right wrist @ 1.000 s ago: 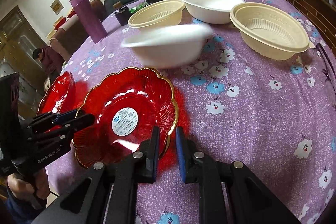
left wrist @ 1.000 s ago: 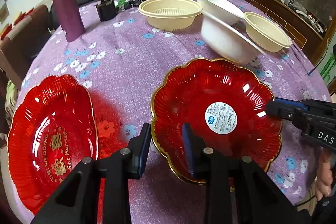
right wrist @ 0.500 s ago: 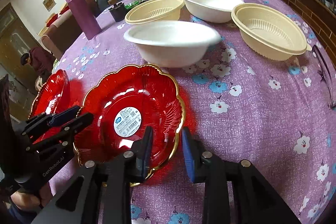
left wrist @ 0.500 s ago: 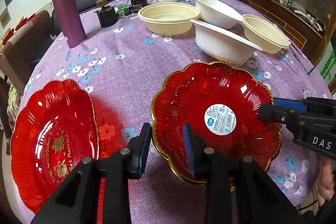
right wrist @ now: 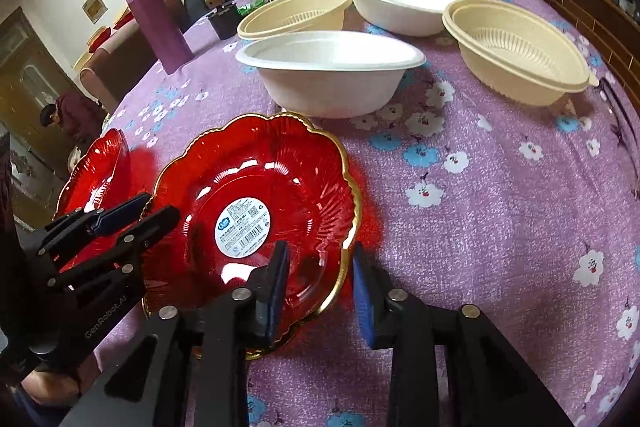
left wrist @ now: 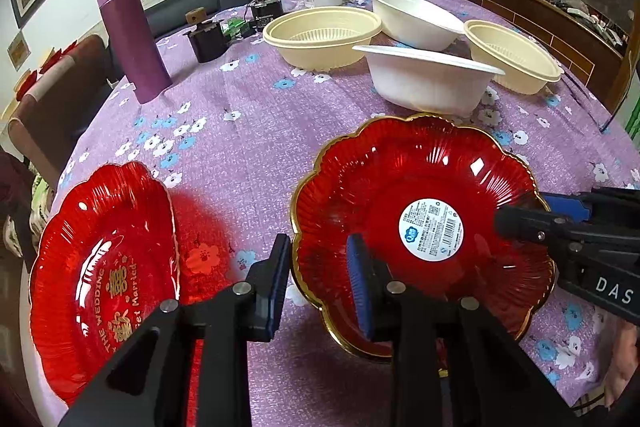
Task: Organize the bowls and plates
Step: 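Carry the stickered red plate over the wedding plate and lower it on top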
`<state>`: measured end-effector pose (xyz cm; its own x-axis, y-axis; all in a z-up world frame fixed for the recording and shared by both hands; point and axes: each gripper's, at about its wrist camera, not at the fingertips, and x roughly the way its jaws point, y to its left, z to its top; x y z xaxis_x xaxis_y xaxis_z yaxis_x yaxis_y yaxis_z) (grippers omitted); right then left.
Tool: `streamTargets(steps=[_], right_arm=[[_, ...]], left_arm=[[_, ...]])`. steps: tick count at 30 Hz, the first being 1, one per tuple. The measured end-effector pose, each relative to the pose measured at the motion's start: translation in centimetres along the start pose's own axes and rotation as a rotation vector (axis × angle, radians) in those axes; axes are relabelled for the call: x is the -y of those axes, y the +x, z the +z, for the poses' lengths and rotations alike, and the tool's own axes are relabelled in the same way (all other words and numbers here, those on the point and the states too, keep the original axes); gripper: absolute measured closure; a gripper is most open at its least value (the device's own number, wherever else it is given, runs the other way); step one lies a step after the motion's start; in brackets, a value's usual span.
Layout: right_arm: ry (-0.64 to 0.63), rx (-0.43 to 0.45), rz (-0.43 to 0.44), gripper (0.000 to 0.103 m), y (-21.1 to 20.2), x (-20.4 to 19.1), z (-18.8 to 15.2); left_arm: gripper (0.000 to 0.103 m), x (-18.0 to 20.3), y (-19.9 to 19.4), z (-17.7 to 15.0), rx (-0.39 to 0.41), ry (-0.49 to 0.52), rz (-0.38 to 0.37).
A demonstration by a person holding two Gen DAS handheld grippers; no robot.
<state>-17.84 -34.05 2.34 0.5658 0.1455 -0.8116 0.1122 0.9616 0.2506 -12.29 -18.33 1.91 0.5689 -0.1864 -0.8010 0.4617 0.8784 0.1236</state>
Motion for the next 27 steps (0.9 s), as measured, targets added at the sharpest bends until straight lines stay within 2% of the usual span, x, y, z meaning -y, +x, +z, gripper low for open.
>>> streamTargets(steps=[6, 9, 11, 16, 20, 27], right_arm=[[0.014, 0.009, -0.023, 0.072, 0.3, 0.9, 0.4], [-0.022, 0.023, -0.070, 0.072, 0.1, 0.8, 0.3], [-0.038, 0.043, -0.091, 0.083, -0.2, 0.9, 0.1], [-0.018, 0.070, -0.070, 0.087, -1.1, 2.2, 0.0], [-0.006, 0.075, -0.066, 0.087, -1.6, 2.6, -0.1], [-0.018, 0.093, -0.059, 0.087, -2.5, 1.7, 0.1]], left_arm=[[0.075, 1.0, 0.3, 0.2, 0.008, 0.018, 0.041], [0.075, 1.7, 0.4, 0.4, 0.011, 0.027, 0.053], [0.076, 2.0, 0.5, 0.5, 0.012, 0.040, 0.058], [0.076, 2.4, 0.5, 0.7, 0.004, 0.038, 0.031], [0.076, 2.8, 0.1, 0.7, 0.014, 0.047, 0.043], [0.076, 2.1, -1.5, 0.4, 0.047, 0.042, 0.049]])
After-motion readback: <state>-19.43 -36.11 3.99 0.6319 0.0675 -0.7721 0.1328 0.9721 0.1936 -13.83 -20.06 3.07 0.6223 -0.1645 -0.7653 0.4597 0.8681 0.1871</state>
